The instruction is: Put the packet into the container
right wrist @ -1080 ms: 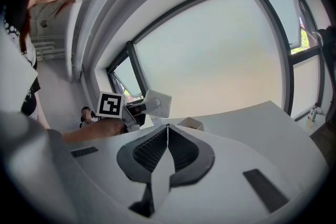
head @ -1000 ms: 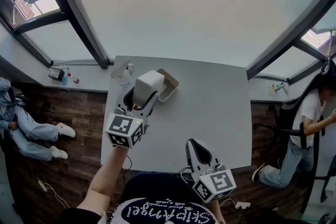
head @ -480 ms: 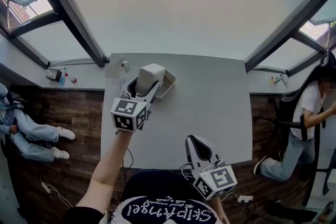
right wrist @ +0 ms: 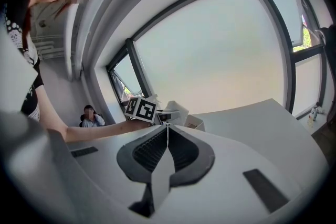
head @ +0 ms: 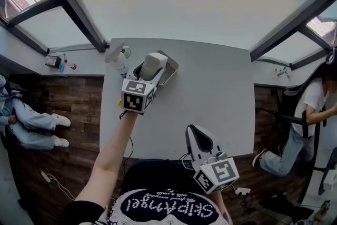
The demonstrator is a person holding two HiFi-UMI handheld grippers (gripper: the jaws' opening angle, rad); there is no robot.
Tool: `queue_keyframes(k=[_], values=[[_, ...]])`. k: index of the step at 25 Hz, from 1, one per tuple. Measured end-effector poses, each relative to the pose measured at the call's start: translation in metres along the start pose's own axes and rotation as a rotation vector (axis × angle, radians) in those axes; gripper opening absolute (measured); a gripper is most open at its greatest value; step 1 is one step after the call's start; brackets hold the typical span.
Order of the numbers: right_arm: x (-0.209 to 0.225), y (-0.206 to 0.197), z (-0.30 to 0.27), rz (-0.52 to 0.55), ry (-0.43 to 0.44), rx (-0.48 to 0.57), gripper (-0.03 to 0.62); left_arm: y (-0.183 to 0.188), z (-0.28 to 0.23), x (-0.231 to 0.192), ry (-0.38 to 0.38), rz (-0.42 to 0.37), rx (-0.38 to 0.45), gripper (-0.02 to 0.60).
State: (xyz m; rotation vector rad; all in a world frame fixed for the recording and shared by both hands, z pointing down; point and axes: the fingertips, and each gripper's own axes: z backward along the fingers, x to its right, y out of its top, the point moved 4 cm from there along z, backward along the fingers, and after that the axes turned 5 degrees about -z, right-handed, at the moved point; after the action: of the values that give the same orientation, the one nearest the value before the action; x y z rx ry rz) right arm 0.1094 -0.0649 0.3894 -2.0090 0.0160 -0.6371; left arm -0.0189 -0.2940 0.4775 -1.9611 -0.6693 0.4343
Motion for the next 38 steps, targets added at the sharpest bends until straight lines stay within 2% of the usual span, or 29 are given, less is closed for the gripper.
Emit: queue_keyframes(k=[6, 16, 38], values=[[0.0, 0.002, -0.002, 0.002, 0.009, -0.009, 0.015, -0.014, -0.011, -0.008, 0.012, 0.021, -0.047, 0.278], [-0.001, -0.001, -0.007, -0.009, 0.018, -0.026, 0.015, -0.028, -0.031, -0.012, -0.022, 0.087, -0.103, 0.278], [0.01, -0.003, -0.013, -0.053, -0.008, -0.043, 0.015, -0.048, -0.06, -0.011, -0.022, 0.108, -0.255, 0.278]])
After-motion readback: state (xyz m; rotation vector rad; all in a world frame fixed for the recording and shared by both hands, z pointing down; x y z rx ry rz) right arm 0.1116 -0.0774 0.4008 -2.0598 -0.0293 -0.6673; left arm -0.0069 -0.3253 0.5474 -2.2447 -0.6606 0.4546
